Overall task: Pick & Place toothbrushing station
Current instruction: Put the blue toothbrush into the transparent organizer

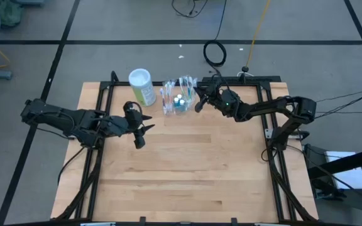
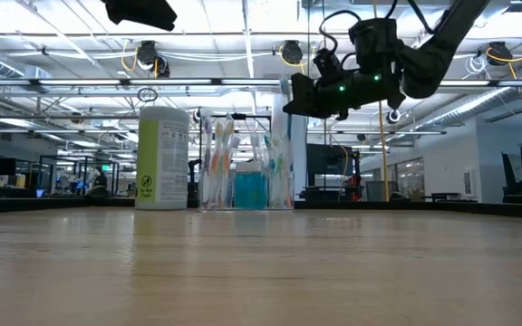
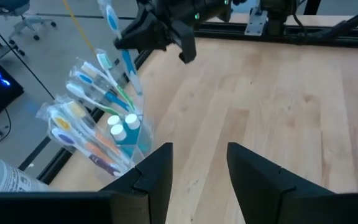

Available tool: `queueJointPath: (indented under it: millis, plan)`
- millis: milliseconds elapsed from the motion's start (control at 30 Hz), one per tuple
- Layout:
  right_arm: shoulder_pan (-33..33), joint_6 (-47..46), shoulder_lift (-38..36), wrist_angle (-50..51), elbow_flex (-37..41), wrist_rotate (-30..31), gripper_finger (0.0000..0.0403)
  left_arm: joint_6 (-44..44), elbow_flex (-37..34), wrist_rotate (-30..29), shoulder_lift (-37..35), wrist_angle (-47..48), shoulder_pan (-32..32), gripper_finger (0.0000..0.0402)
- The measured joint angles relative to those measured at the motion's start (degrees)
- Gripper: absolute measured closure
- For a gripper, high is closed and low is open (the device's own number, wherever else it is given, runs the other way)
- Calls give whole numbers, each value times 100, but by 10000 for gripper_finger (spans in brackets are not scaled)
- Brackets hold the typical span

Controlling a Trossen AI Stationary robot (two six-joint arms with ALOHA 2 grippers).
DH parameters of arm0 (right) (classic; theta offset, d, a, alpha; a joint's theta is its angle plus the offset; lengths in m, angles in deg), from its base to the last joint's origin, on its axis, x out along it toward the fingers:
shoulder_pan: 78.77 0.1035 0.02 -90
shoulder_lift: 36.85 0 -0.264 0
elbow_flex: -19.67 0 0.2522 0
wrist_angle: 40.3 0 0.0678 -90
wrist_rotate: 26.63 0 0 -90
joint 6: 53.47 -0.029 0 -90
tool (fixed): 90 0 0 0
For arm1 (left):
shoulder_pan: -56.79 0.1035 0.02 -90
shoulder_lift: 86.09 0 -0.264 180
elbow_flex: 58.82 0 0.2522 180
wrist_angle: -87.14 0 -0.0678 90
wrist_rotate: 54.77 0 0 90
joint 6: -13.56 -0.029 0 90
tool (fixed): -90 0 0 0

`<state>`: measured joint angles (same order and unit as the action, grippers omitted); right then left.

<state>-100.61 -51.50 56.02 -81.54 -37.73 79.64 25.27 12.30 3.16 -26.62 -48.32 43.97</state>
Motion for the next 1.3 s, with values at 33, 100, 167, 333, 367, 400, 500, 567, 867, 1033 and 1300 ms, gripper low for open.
queueJointPath:
  millis: [33,100,167,333,367,400,500,567,867,1033,1300]
  plan:
    - [0,-3,47,-6,0,-3,388,1,-2,0,-1,0,0,242]
    - [4,-6,152,-94,-2,-5,388,1,-1,-3,-14,-17,0,242]
    - [4,-15,248,-92,-2,-5,388,1,0,-3,-8,-16,0,243]
    - [4,-104,372,-74,0,-5,387,2,-2,-3,-12,-32,0,242]
    - [4,-147,372,-31,0,-4,387,3,0,-1,-10,-30,0,243]
    - [4,-169,370,28,0,-4,387,3,0,-1,-10,-30,0,243]
    - [4,-182,370,196,-2,-4,387,3,-1,-1,-10,-31,0,243]
    - [4,-278,370,217,-2,-5,387,2,-1,-1,-10,-30,0,243]
    - [5,-577,370,798,0,5,373,3,-2,52,-10,-100,0,243]
    - [-7,-581,370,818,0,6,375,3,-1,54,-10,-101,0,243]
    - [-12,-564,370,939,0,9,366,5,0,56,-10,-102,0,243]
